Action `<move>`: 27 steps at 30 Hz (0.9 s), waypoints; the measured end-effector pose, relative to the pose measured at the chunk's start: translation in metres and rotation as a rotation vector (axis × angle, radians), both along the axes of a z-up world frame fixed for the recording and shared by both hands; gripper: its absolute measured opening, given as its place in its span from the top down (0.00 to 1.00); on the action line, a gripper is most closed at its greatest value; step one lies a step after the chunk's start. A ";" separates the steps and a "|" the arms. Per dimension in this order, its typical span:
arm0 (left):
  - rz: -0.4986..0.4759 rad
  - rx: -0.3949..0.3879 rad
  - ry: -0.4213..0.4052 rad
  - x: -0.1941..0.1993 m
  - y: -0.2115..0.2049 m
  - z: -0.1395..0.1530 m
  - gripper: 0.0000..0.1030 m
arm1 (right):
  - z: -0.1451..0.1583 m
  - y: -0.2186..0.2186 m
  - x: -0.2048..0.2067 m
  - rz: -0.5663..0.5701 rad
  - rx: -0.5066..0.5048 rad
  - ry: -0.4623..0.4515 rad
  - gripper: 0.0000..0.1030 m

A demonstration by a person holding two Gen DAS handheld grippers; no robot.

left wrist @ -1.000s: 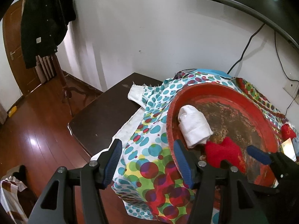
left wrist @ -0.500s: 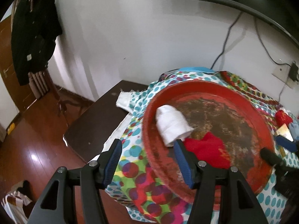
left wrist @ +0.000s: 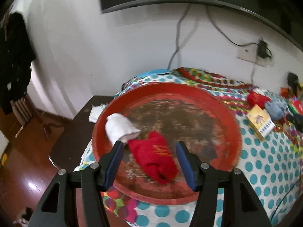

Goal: Organize objects
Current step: 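Move both grippers back toward the items on the bed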

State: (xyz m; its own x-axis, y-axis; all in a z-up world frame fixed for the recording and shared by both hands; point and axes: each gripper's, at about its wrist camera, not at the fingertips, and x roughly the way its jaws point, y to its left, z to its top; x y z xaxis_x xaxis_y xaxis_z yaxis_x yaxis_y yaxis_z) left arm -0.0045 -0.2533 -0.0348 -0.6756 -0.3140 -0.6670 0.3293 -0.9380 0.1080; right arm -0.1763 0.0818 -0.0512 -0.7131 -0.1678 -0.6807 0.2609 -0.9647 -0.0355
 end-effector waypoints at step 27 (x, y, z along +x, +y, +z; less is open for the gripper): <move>-0.197 0.246 -0.241 -0.182 0.187 -0.022 0.42 | -0.070 0.081 -0.064 -0.042 -0.086 -0.163 0.73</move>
